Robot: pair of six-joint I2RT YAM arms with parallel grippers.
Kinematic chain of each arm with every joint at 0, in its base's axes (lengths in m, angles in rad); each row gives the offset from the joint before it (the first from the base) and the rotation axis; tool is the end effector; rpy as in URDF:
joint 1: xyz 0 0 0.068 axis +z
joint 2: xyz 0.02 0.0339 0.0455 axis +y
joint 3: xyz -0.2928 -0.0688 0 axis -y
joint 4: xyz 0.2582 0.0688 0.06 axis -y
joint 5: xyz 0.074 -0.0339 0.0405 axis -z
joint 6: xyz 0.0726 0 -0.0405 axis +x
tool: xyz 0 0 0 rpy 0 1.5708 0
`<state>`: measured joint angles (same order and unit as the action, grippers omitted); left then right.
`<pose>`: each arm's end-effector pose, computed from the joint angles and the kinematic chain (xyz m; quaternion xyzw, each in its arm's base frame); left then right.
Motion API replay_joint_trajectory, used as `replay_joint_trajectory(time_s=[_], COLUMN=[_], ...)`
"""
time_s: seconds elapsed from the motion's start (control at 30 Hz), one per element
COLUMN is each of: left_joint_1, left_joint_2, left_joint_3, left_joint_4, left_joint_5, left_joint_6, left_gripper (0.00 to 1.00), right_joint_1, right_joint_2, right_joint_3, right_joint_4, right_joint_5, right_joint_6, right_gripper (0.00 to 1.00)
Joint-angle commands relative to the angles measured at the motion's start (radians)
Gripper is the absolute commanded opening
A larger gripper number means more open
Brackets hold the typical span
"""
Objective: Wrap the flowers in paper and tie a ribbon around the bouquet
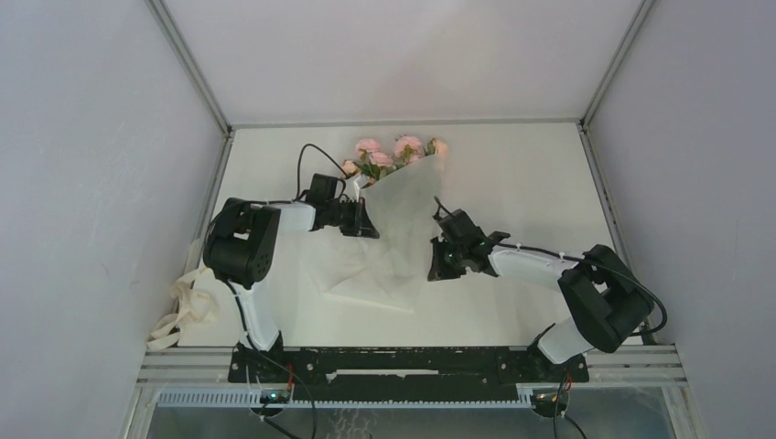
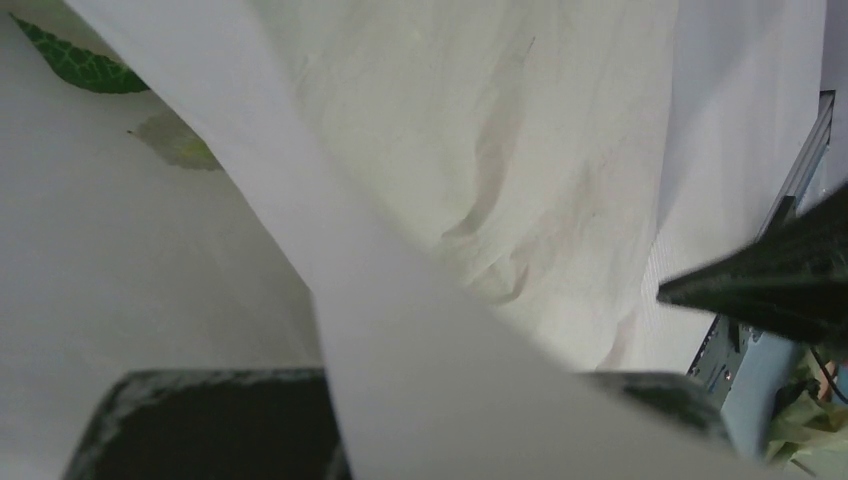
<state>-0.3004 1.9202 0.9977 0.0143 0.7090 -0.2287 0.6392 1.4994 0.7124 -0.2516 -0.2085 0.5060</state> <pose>0.3713 -0.1645 0.1172 0.1446 0.8822 -0.3966 0.2086 0.2298 0.1895 0.1401 -0.0912 0.9556 0.2261 0.1654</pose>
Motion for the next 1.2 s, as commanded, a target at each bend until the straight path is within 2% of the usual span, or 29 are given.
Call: replay_joint_trajectory(time_s=[0.0,0.2,0.33,0.43,0.57,0.7,0.83,0.97,1.17], left_joint_1=[0.005,0.006,0.006,0.011,0.052,0.153,0.306,0.427,0.460], left_joint_2=[0.005,0.008,0.003,-0.011,-0.083,-0.210,-0.314,-0.359,-0.325], left_joint_3=[-0.018,-0.015,-0.003,0.029,0.082,0.112,0.063,-0.069,-0.177], left_joint_4=[0.019,0.016,-0.002,-0.063,-0.177,-0.312,-0.378,-0.382,-0.401], left_joint_5=[-0.015,-0.016,-0.020,-0.040,-0.078,-0.124,-0.261,-0.314,-0.335], left_joint_6=[0.010,0.009,0.028,0.057,0.100,0.142,0.077,0.003,-0.060], left_gripper=[0.00,0.00,0.05,0.16,0.39,0.58,0.75,0.82,0.87], right_joint_1=[0.128,0.222,0.265,0.263,0.243,0.248,0.253,0.255,0.256], right_joint_2=[-0.028,0.162,0.258,0.272,0.283,0.290,0.301,0.294,0.300], right_joint_3=[0.096,0.157,0.193,0.204,0.206,0.217,0.222,0.223,0.228], right_joint_4=[0.048,0.162,0.123,0.094,0.074,0.064,0.062,0.063,0.062], right_joint_5=[-0.027,-0.115,-0.142,-0.142,-0.135,-0.130,-0.131,-0.123,-0.127], right_joint_6=[-0.058,-0.017,-0.025,-0.035,-0.029,-0.031,-0.032,-0.037,-0.044], right_gripper=[0.00,0.00,0.00,0.00,0.00,0.00,0.00,0.00,0.00])
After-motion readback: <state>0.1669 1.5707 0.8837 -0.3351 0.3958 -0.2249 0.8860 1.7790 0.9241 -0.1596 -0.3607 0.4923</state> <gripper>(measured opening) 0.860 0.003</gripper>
